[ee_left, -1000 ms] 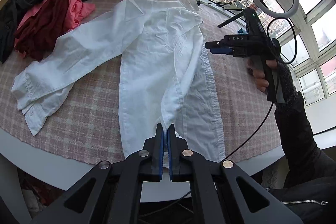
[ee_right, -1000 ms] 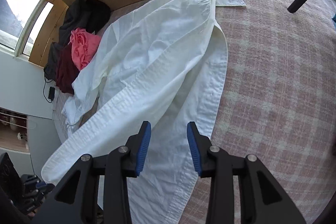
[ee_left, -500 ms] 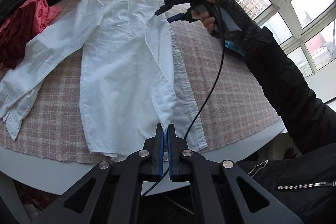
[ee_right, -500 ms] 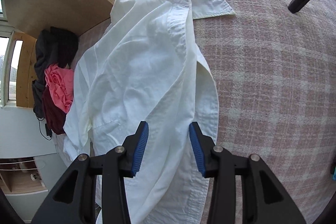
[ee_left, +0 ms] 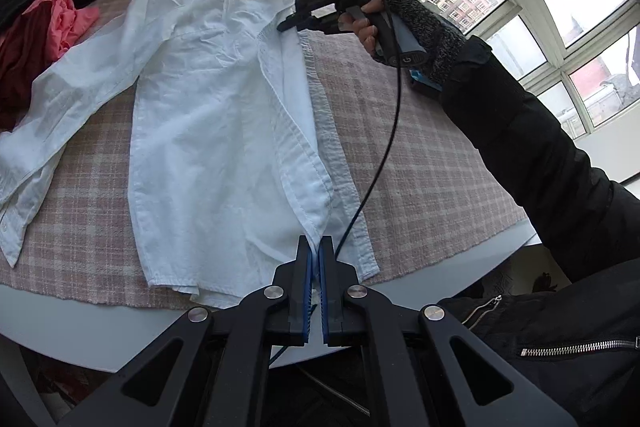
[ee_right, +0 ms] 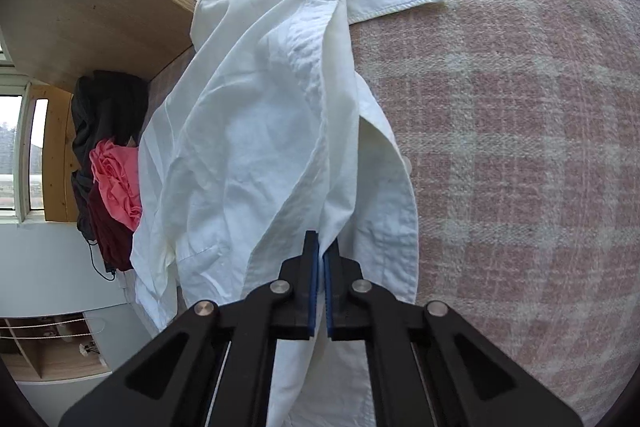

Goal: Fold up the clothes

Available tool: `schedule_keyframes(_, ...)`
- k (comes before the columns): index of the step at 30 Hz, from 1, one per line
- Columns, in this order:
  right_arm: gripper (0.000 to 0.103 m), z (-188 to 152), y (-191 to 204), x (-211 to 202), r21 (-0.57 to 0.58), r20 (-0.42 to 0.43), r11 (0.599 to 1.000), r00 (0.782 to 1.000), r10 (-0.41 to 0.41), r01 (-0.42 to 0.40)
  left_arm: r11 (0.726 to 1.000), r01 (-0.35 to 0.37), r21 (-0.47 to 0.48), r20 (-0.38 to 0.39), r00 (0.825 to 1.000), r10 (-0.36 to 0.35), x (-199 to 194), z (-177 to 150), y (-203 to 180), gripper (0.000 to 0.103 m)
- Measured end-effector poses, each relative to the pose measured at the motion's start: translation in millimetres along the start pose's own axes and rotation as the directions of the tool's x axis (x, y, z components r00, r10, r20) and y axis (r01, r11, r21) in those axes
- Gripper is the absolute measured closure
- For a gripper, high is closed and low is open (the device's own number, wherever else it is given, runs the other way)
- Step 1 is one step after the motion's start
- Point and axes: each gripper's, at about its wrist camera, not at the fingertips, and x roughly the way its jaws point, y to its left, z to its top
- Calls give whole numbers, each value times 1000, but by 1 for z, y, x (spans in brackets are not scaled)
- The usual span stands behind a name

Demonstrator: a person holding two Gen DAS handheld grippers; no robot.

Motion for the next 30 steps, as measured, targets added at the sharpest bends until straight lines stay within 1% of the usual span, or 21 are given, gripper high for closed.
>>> schedule_keyframes(1,101,0,3,-3,-11,7,1000,1000,-6,6,1000,14,16,-4,1000,-14,2,1,-6,100)
schedule_keyframes(3,101,1,11,-14,-37,20,999,1000,13,-12,997,34,69,-14,999,-33,6,2,-21,100)
schedule_keyframes(6,101,1,20,-37,-85,53,996,998,18,-14,987,66,147,-37,997,-61,17,4,-44,100)
schedule_keyframes(8,101,2,19,-44,-109,67,994,998,-3,10,979,93,181,-72,994,-81,34,5,-55,100)
schedule_keyframes(10,101,5,9,-36,-109,59,993,997,-48,54,973,99,210,-122,990,-74,58,5,-60,100)
schedule_keyframes(11,101,7,2,-31,-108,53,991,996,-69,75,972,100,214,-150,986,-68,70,4,-60,100)
schedule_keyframes(13,101,6,-11,-21,-109,30,990,996,-88,91,973,114,203,-204,976,-72,91,2,-56,100)
schedule_keyframes(15,100,3,-16,-7,-119,0,986,993,-118,117,975,104,194,-233,971,-57,101,0,-51,98)
schedule_keyframes(16,100,2,-16,-8,-130,-3,985,993,-117,116,976,107,189,-234,970,-61,99,-2,-49,98)
schedule_keyframes(17,99,0,-17,-9,-140,-6,984,993,-117,115,977,110,184,-233,970,-65,97,-3,-47,96)
schedule_keyframes(18,98,-1,-18,-10,-150,-10,982,993,-116,113,977,116,178,-223,972,-75,89,-5,-45,89)
schedule_keyframes(19,97,-2,-18,-12,-160,-13,981,993,-116,112,978,120,171,-212,974,-83,81,-7,-43,86)
schedule_keyframes(20,96,-4,-19,-13,-170,-16,979,993,-115,111,979,111,169,-197,977,-77,71,-10,-39,80)
schedule_keyframes(23,92,-10,-24,-20,-185,-22,977,993,-116,110,988,70,137,-140,989,-50,37,-18,-19,69)
schedule_keyframes(24,92,-13,-26,-22,-186,-24,976,993,-120,113,991,34,130,-128,992,-17,28,-21,-10,67)
schedule_keyframes(26,92,-23,-31,-34,-194,-8,971,990,-143,139,997,-50,59,-107,993,56,17,-23,18,64)
schedule_keyframes(29,90,-54,-33,-58,-225,24,962,988,-154,156,991,-79,-103,-116,991,67,13,-33,74,64)
schedule_keyframes(30,85,-66,-34,-66,-236,34,959,987,-156,160,984,-86,-154,-119,991,68,12,-37,92,64)
